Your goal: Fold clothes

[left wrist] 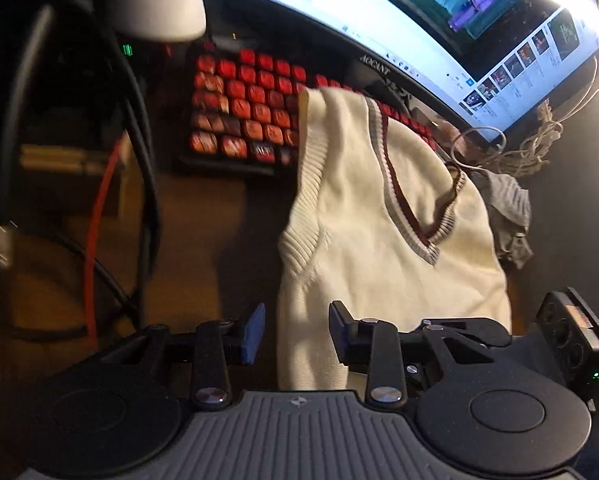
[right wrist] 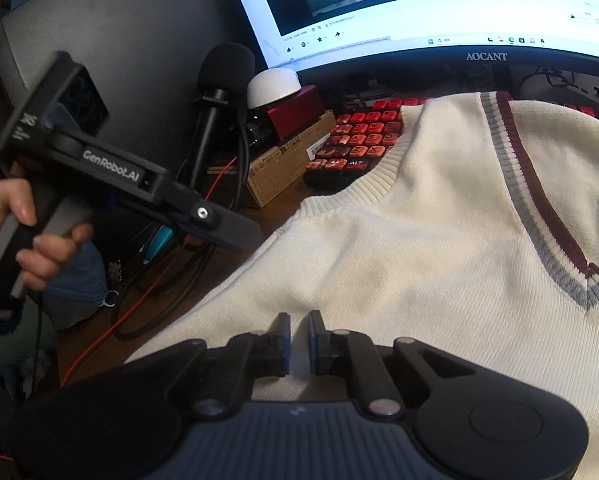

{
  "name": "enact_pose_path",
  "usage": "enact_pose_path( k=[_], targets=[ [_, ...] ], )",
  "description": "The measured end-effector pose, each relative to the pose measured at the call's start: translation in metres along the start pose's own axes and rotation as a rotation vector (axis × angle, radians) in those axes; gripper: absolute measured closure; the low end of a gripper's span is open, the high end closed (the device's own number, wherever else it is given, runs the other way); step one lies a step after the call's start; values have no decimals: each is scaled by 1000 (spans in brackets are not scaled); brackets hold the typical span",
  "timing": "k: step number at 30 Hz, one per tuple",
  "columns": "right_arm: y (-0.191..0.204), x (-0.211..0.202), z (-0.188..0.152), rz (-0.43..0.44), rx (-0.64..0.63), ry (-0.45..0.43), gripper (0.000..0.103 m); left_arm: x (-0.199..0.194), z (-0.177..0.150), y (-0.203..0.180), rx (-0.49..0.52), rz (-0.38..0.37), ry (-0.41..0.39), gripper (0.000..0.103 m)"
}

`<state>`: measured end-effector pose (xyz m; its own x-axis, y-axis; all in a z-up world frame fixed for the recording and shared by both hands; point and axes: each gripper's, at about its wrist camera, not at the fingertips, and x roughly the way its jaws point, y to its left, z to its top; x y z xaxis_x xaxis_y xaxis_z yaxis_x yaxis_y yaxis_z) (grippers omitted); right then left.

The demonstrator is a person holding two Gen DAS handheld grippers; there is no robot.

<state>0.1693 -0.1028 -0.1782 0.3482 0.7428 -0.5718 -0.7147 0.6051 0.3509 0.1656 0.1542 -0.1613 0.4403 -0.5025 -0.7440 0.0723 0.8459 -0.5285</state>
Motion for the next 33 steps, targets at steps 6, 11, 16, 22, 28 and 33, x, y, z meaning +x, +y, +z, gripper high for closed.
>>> enact_pose_path(
  k=[6,11,16,22,28,33],
  targets=[
    [-4,-2,-1,14,11,-1,95,6,-3,-4,56,107,-8,99],
    [4,-2,-2,-11,-47,2,96,3,-15,-30,315,397,-113,101],
    [8,-2,-3,-28,-71,-6,96,-12,-20,-32,276,313,-159,99],
    [8,-3,-2,-30,-53,-10,96,-16,-26,-58,303,138,-228,99],
    [9,-4,-3,-36,-50,-11,96,19,-29,-64,333,210,-228,99],
    [9,-8,-6,-32,-50,-9,96,28,-31,-52,304,256,-220,98]
  ],
)
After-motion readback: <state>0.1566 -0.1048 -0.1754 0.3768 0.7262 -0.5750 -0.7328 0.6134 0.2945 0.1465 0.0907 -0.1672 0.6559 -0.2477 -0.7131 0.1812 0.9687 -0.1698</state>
